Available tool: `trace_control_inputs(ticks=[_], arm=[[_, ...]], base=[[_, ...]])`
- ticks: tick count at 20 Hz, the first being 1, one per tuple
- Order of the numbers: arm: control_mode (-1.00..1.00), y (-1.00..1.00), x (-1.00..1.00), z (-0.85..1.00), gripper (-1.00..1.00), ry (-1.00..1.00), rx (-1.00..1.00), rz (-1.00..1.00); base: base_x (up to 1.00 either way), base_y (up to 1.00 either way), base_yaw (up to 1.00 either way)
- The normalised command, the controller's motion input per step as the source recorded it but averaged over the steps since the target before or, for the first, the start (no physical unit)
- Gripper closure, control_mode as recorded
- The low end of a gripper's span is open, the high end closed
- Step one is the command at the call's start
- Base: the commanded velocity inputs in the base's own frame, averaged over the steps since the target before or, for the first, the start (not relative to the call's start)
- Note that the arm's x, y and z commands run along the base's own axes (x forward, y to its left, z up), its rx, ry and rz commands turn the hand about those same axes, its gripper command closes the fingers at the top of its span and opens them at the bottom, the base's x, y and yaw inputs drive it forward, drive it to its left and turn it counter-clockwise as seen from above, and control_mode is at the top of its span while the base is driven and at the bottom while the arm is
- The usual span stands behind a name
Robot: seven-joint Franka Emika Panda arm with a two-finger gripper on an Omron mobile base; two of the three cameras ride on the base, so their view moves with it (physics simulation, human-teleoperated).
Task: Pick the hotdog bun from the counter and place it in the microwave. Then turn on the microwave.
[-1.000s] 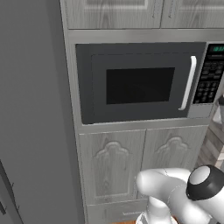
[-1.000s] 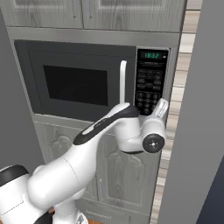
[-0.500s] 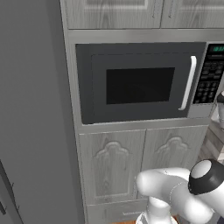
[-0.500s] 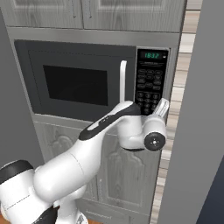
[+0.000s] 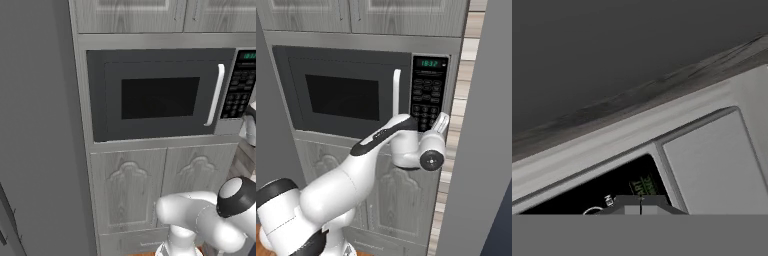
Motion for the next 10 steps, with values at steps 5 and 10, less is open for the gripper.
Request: trace_control_inputs(ticks=[5,10], arm=[[-1.00,-0.10,0.12,-0.05,1.00,0.00,0.02,-0.01],[-1.00,-0.12,0.11,-0.05,1.00,0.00,0.02,-0.01]], base=[[0.00,0.00,0.00],[0.00,0.00,0.00]])
